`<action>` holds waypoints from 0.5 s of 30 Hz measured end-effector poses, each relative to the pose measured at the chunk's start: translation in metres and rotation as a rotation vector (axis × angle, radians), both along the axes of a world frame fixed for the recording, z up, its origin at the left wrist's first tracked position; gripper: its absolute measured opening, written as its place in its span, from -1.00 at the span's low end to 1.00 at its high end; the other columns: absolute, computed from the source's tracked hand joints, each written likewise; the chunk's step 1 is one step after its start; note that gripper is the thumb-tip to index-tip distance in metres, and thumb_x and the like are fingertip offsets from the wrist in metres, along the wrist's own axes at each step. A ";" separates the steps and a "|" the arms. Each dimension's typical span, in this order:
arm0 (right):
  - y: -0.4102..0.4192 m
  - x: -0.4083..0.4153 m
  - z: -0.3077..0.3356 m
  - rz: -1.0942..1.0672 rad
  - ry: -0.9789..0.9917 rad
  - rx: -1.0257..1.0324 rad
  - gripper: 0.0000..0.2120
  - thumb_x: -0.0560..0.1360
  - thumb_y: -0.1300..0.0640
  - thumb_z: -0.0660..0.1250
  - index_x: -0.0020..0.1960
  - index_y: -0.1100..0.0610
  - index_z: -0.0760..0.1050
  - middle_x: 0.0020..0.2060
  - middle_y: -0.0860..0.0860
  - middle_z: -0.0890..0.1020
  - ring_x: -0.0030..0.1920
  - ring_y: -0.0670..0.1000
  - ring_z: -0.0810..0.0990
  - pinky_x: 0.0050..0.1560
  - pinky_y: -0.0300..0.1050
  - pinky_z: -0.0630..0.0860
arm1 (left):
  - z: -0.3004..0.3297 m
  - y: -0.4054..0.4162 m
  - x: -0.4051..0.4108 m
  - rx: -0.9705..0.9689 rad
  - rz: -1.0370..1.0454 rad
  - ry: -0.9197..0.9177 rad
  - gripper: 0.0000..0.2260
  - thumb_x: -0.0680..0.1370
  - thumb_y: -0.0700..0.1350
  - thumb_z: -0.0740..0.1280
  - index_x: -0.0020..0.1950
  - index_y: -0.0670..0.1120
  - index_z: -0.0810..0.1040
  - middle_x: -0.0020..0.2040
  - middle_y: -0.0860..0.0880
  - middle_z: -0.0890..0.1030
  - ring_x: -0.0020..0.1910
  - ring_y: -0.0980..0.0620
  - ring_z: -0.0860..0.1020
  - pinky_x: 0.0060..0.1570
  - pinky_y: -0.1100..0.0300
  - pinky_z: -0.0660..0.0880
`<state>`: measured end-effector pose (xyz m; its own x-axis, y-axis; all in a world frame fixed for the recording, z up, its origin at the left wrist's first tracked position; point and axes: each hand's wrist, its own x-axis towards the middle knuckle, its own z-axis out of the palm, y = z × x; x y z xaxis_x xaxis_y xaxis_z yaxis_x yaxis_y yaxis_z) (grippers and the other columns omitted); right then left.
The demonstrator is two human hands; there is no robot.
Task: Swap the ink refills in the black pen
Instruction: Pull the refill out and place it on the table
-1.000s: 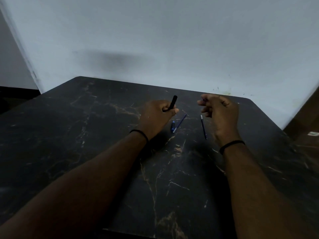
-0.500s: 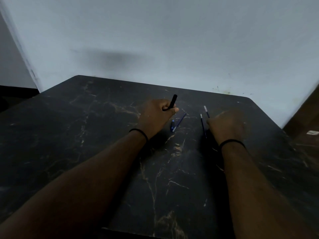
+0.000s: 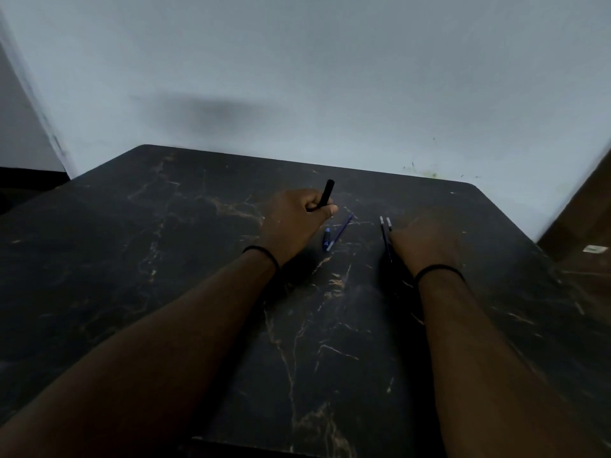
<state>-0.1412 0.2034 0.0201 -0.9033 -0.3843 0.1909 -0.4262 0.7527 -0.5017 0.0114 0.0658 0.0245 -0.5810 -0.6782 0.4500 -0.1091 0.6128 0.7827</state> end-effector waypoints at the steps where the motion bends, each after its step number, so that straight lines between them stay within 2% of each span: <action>1: -0.001 -0.001 0.000 0.001 0.000 0.000 -0.77 0.53 0.00 0.31 -0.11 0.17 0.58 0.05 0.20 0.64 0.07 0.26 0.60 -0.10 -0.07 0.37 | 0.000 0.000 0.000 0.000 -0.004 -0.002 -0.84 0.53 -0.06 0.43 0.00 -0.14 0.69 -0.29 -0.04 0.65 -0.31 -0.04 0.62 -0.07 -0.09 0.63; 3: -0.002 -0.003 -0.002 -0.005 -0.008 -0.011 -0.77 0.53 0.00 0.32 -0.13 0.17 0.57 0.03 0.21 0.64 0.06 0.26 0.60 -0.11 -0.07 0.38 | 0.001 0.000 0.000 -0.003 -0.010 -0.008 -0.82 0.53 -0.06 0.43 -0.01 -0.17 0.68 -0.26 -0.16 0.66 -0.26 -0.17 0.63 -0.09 -0.13 0.62; 4: -0.004 -0.004 -0.002 0.003 -0.014 -0.012 -0.74 0.55 -0.01 0.31 -0.10 0.20 0.58 0.03 0.22 0.64 0.06 0.27 0.60 -0.11 -0.07 0.38 | 0.001 0.000 0.000 -0.004 -0.011 -0.006 -0.83 0.53 -0.07 0.43 -0.02 -0.17 0.68 -0.26 -0.15 0.66 -0.26 -0.16 0.63 -0.10 -0.12 0.62; 7: -0.006 -0.008 -0.004 0.036 -0.042 -0.024 -0.67 0.57 -0.03 0.30 -0.04 0.24 0.62 0.00 0.23 0.64 0.04 0.27 0.61 -0.06 -0.05 0.45 | 0.001 0.000 0.000 -0.003 -0.019 0.005 -0.85 0.52 -0.07 0.44 0.01 -0.12 0.68 -0.28 0.04 0.64 -0.29 0.06 0.61 -0.10 0.02 0.63; 10: -0.006 -0.008 -0.006 0.039 -0.056 -0.040 -0.69 0.57 -0.01 0.31 -0.09 0.25 0.60 0.00 0.23 0.64 0.03 0.25 0.61 -0.11 -0.08 0.40 | 0.000 -0.001 0.000 -0.001 -0.020 -0.008 -0.84 0.53 -0.05 0.43 0.03 -0.11 0.68 -0.26 0.03 0.64 -0.28 0.07 0.61 -0.06 -0.01 0.64; 12: -0.006 -0.007 -0.006 0.039 -0.059 -0.065 -0.73 0.57 0.04 0.31 -0.01 0.26 0.59 0.06 0.25 0.63 0.08 0.26 0.60 -0.10 -0.07 0.38 | 0.000 -0.001 0.000 0.000 -0.015 -0.013 -0.83 0.53 -0.05 0.43 0.01 -0.13 0.68 -0.25 -0.05 0.66 -0.26 -0.03 0.63 -0.05 -0.07 0.63; 15: -0.006 -0.004 -0.005 0.020 -0.057 -0.123 -0.67 0.54 0.13 0.32 0.19 0.34 0.54 0.14 0.29 0.60 0.16 0.29 0.56 -0.06 -0.04 0.38 | -0.001 0.000 0.000 -0.007 0.006 -0.001 -0.81 0.52 -0.06 0.45 -0.03 -0.18 0.68 -0.22 -0.23 0.67 -0.22 -0.22 0.64 -0.09 -0.17 0.61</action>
